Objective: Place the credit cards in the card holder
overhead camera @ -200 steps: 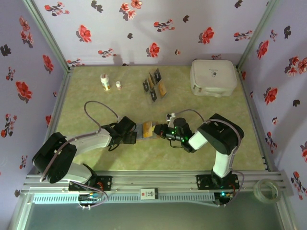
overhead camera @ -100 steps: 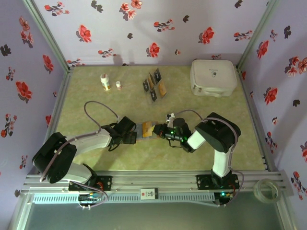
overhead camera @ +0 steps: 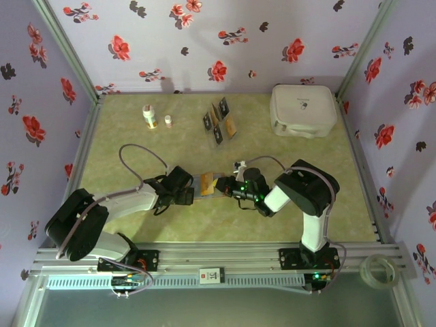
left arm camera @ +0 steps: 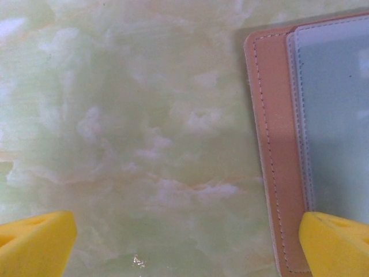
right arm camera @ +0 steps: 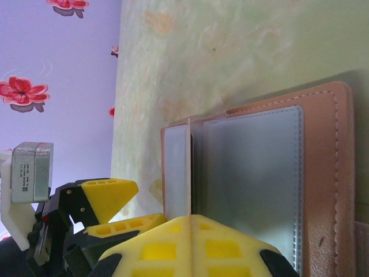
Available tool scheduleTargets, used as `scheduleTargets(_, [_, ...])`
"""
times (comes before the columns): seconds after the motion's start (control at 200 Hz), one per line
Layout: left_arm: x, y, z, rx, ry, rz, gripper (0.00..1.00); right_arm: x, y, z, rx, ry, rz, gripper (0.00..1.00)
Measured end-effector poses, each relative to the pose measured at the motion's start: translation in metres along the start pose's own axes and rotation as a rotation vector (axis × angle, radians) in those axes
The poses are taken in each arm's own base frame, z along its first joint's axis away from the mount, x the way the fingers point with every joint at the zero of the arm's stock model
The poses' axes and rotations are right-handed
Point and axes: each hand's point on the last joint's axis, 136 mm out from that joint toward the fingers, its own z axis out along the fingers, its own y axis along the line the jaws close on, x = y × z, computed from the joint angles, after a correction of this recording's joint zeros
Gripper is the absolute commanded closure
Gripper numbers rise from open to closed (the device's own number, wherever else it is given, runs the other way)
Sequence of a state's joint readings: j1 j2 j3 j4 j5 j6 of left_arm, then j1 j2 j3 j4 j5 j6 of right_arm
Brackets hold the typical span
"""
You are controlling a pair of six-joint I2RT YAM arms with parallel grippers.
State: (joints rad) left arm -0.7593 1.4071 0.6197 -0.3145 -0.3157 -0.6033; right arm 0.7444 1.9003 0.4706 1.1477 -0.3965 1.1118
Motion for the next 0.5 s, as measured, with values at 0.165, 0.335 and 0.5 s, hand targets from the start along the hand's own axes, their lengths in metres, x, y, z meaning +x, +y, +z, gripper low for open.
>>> scheduleTargets(0.165, [-0.001,0.000,-0.002,0.003,-0.005,-0.002,0.00,0.000,0.000,0.000,0.000,0.000,0.000,1.00])
scheduleTargets(0.335, [-0.005,0.000,-0.009,0.012,-0.018,-0.006,0.00,0.000,0.000,0.000,0.002,0.000,0.000,1.00])
scheduleTargets(0.5, [-0.021,-0.007,-0.017,0.032,-0.049,-0.014,0.00,-0.005,0.008,-0.004,-0.006,-0.011,-0.006,1.00])
